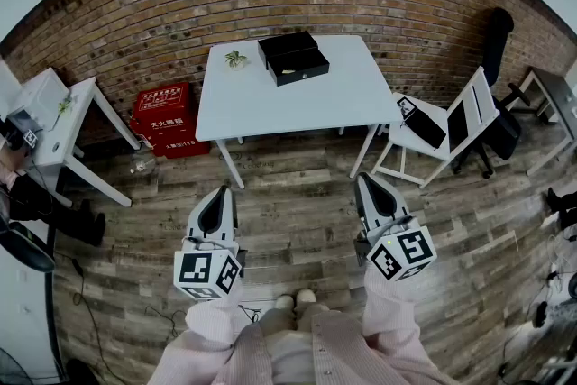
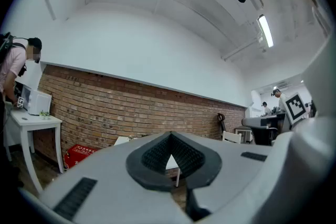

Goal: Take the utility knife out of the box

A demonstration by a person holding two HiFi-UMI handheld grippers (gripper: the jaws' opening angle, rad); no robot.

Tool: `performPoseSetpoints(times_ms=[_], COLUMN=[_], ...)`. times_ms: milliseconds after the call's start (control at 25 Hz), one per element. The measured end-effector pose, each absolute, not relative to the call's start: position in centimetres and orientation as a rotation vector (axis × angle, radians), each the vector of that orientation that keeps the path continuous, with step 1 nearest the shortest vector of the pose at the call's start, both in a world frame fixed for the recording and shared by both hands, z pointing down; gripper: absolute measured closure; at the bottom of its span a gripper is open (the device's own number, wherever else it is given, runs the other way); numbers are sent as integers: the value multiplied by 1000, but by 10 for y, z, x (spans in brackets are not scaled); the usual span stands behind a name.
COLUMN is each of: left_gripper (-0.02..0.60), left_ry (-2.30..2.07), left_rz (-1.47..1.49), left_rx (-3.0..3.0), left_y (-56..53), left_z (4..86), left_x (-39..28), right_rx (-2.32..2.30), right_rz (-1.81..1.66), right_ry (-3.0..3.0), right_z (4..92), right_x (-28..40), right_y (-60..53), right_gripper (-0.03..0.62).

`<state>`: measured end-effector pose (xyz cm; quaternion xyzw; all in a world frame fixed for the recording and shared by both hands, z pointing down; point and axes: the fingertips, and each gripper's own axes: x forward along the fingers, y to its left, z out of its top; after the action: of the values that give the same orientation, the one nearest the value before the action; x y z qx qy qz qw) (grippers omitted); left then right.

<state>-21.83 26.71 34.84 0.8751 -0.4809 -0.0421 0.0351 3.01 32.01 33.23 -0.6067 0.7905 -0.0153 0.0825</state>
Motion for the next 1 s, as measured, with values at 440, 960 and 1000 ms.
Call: performPoseSetpoints(times_ms=[440,960,1000], left_gripper=[589,589,589], left_ry=[-1461,-1445,-1449], left_rz=[-103,-93,-90], left_rx=[2685,2688,2683], left_y=[255,238,237], left_z=[355,368,370], left_x=[-207,-171,-170], right_rx=[-1736,-1735,-1732], right_rz=[-50,-96,-98], right_ry=[2340,2431,2438], right_z=[336,365,367], right_x=[39,61,62], right_y=[310,279,277], right_gripper=[591,511,511])
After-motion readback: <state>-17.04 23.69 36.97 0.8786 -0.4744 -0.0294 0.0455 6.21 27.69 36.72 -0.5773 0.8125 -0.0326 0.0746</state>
